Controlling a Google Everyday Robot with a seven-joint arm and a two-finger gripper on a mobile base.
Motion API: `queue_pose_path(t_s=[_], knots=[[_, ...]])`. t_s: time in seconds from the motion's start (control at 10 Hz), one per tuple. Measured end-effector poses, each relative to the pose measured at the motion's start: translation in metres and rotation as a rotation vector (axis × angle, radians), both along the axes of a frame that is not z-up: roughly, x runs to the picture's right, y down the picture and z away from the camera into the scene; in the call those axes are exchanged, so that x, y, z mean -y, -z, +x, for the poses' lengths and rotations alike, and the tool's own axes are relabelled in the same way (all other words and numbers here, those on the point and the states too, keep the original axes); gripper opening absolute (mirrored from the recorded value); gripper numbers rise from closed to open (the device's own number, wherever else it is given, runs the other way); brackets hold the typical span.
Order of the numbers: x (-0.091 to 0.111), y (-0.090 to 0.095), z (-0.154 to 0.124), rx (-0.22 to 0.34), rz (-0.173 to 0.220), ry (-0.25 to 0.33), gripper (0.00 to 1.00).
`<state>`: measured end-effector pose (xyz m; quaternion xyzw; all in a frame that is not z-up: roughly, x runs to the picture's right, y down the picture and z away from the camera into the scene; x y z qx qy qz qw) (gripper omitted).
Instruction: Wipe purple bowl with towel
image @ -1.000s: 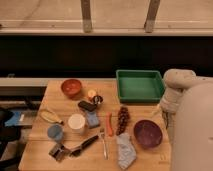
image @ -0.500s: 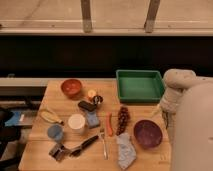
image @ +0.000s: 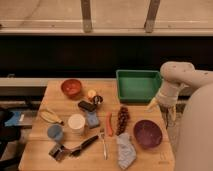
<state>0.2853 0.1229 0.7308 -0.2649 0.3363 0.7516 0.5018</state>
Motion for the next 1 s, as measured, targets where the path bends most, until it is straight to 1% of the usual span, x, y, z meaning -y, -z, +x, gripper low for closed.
queue_pose_path(t_s=[0.1,0.2,0.3,0.4,0.6,0.7,0.8,0.9,1.0], knots=[[0.013,0.006,-0.020,0.031,0.019,0.026,0.80],[0.021,0.011,-0.046,0.078,0.035,0.063,0.80],[0.021,0.014,-0.062,0.110,0.038,0.087,0.80],[0.017,0.018,-0.083,0.153,0.040,0.124,0.80],[-0.001,0.030,-0.128,0.248,0.026,0.200,0.80],[-0.011,0.034,-0.142,0.280,0.019,0.231,0.80],[-0.025,0.040,-0.162,0.322,0.008,0.277,0.80],[-0.040,0.042,-0.178,0.356,-0.016,0.307,0.80],[-0.055,0.045,-0.191,0.381,-0.047,0.338,0.80]])
